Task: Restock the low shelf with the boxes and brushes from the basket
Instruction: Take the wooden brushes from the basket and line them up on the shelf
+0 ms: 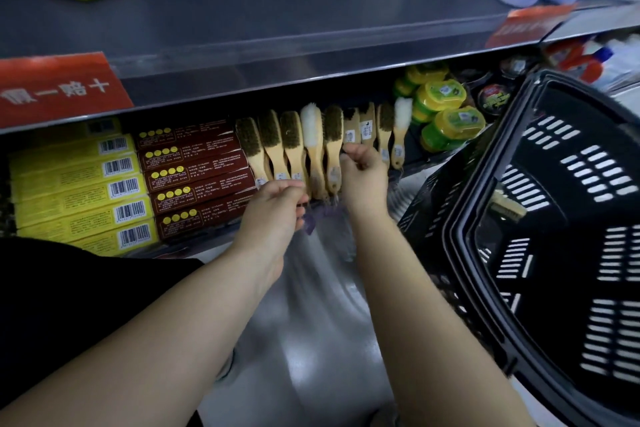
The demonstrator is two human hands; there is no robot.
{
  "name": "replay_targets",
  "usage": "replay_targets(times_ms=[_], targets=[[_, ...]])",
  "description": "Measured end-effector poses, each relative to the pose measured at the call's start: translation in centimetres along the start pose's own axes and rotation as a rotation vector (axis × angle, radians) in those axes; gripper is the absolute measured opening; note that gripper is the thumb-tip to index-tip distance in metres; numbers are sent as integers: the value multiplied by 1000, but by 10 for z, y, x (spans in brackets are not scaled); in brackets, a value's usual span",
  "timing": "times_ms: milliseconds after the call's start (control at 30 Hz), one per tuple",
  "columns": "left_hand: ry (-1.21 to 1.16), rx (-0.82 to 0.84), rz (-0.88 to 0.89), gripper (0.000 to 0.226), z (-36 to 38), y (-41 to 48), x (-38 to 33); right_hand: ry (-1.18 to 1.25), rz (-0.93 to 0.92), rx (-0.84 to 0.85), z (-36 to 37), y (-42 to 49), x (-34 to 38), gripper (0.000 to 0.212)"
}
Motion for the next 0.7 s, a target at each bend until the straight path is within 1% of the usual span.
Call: replay_targets(times_ms=[67,167,267,367,433,533,600,667,700], targets=[[59,10,62,20,6,-10,-7,-2,-75,76,-6,-29,24,13],[198,46,188,18,22,-30,-21,-13,-144,161,-31,-61,54,19],[299,136,306,20,47,-53,-42,-45,-212,184,-75,-72,81,17],[360,243,441,20,75,-72,-73,-127,-230,176,-124,-72,87,14],[463,333,535,19,97,-83,-86,-181,-193,147,-153,-70,77,14],[723,470,705,15,136,-97,-86,-229,-88,134,-184,-63,46,14],[917,552,836,10,160,-104,-76,-301,-1,185,-196,-55,17,13],[1112,583,992,7,183,-106,-70,-374,98,259,-206,-43,-12,12],[1180,586,1070,10,195,-106,-70,-412,142,294,-211,-35,-25,11]])
Point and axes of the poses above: each hand's wrist, its own y-axis towards the middle knuckle, its own z-axis out of the palm, x = y × z, the point moved 8 cm from there along y, towards the middle knuckle, and after that the axes turned 7 degrees about y, right-handed, at the moved point
